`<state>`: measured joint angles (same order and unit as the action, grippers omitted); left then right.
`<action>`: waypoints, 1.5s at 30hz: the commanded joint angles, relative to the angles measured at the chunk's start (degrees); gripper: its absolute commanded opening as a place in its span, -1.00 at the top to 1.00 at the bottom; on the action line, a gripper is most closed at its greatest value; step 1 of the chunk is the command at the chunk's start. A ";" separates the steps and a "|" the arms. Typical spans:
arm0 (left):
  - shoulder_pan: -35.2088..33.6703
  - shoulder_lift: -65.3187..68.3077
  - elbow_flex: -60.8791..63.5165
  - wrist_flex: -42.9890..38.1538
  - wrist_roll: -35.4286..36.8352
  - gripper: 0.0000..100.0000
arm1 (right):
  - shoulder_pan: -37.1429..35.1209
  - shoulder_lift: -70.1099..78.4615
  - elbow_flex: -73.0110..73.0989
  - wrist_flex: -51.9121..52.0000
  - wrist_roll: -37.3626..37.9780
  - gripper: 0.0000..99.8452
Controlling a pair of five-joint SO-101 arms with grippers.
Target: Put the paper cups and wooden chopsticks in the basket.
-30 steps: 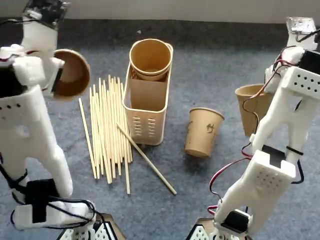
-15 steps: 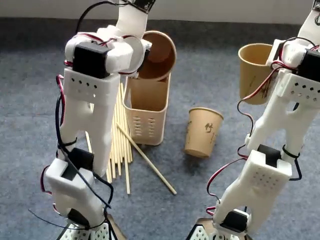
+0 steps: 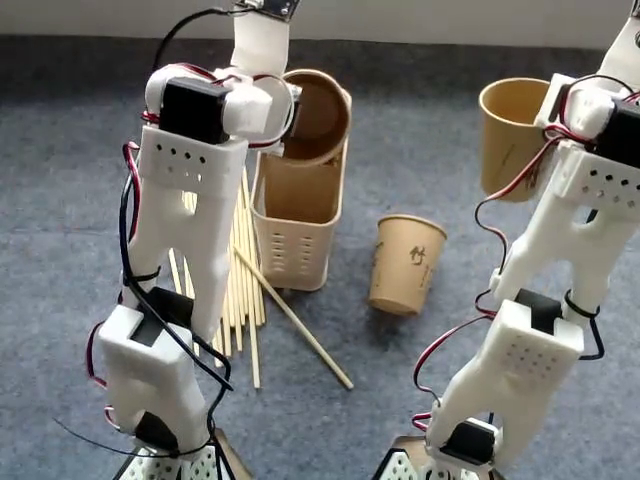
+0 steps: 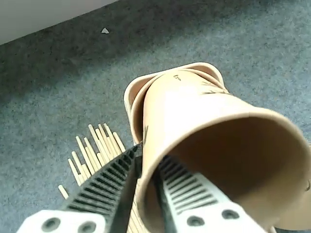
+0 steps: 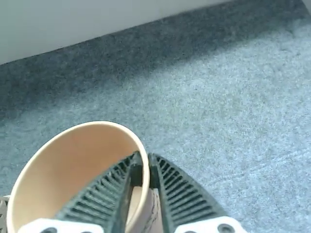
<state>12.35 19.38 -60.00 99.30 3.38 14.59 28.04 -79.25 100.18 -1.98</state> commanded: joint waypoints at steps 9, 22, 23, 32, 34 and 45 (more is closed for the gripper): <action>-3.82 -7.87 -0.31 -10.55 -6.15 0.57 | -4.70 -3.47 -6.11 -0.22 -1.67 0.99; -12.53 -13.49 4.44 -15.91 -5.98 0.57 | -14.20 -3.82 -21.85 -0.84 -7.03 0.99; -14.64 -12.97 4.53 -15.82 -5.89 0.57 | -14.46 -3.82 -21.85 -1.98 -9.67 0.99; -32.92 -12.70 7.69 -15.65 -5.89 0.57 | -23.16 -3.47 -21.67 -14.64 -29.36 0.97; -34.95 -12.70 7.69 -15.74 -5.89 0.57 | -26.51 -3.47 -21.67 -12.97 -32.53 0.95; -38.64 -12.70 7.78 -15.56 -5.89 0.57 | -33.01 6.55 -21.67 -9.98 -27.52 0.95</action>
<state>-25.36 7.25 -52.26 84.00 -2.42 -18.29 31.82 -95.52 90.77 -30.64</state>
